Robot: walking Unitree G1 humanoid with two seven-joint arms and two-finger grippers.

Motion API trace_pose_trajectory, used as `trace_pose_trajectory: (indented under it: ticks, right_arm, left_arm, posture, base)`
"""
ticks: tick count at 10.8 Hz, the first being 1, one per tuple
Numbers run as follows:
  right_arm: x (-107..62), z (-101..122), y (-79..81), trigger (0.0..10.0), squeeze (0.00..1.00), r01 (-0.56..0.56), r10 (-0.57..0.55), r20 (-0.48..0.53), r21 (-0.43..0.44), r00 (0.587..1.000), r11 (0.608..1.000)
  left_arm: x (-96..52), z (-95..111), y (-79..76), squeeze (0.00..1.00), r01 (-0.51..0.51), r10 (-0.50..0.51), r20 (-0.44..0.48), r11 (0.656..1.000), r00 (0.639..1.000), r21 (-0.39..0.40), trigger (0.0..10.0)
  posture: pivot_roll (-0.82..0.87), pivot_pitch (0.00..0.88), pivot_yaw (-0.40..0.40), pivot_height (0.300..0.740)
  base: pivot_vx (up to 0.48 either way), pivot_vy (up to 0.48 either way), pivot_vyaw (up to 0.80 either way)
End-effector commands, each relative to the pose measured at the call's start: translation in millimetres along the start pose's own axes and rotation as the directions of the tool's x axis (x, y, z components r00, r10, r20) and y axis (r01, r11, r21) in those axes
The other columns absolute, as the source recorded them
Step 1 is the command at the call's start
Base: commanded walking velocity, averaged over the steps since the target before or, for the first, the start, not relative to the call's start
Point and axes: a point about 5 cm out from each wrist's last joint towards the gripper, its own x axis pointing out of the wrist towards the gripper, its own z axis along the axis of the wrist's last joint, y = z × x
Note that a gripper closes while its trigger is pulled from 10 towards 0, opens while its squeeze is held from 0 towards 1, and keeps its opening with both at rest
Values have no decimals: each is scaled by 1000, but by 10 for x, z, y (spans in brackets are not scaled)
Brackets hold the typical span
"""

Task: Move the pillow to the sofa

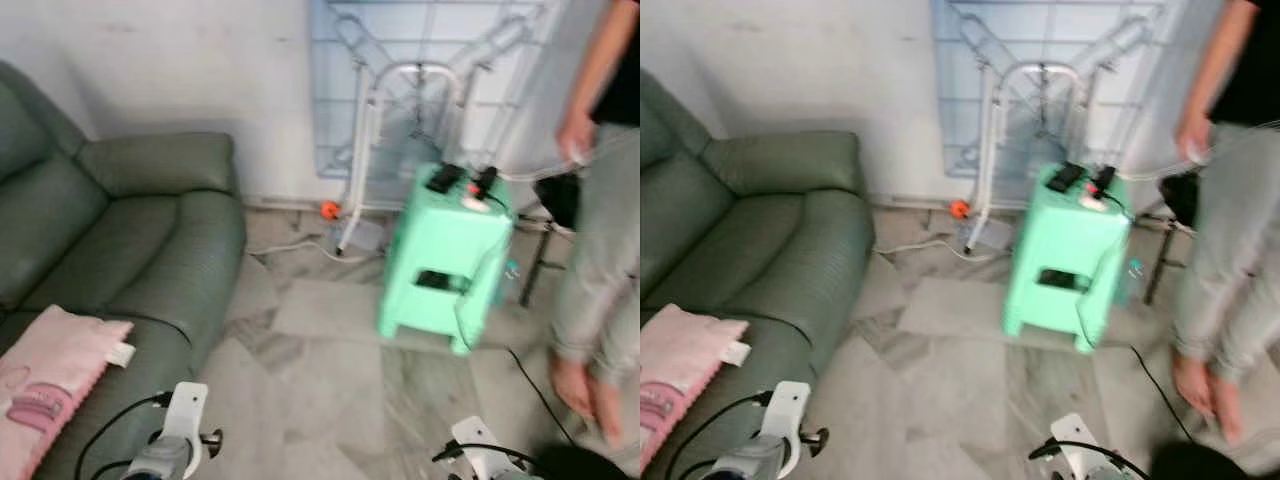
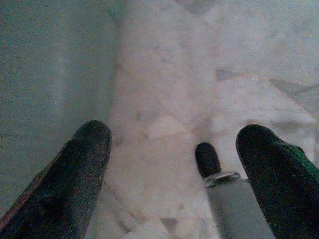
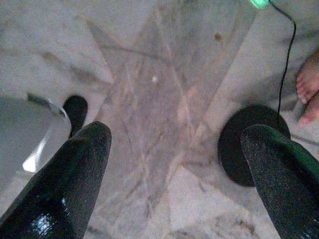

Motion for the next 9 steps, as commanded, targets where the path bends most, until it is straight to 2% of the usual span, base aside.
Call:
trace_pose_trajectory:
  ticks: [1, 5, 9]
  right_arm:
    - [9, 35, 58, 10000, 0, -24, 24, 19, 2, 1000, 1000]
    - [1, -38, 80, 10000, 0, -30, 30, 13, -5, 999, 1000]
    - [-18, -110, 28, 10000, 0, -28, 28, 4, -9, 1000, 1000]
  left_arm:
    - [-3, 28, 50, 0, -20, 20, 5, 1000, 1000, 7, 10000]
    - [-3, 27, 47, 0, -20, 19, 3, 1000, 1000, 5, 10000]
    - [-3, 28, 46, 0, -20, 20, 3, 1000, 1000, 5, 10000]
  posture:
    - [-210, 0, 24, 740]
    - [-211, 0, 24, 740]
    - [-211, 0, 24, 740]
  base:
    - [424, 0, 0]
    - [431, 0, 0]
    - [430, 0, 0]
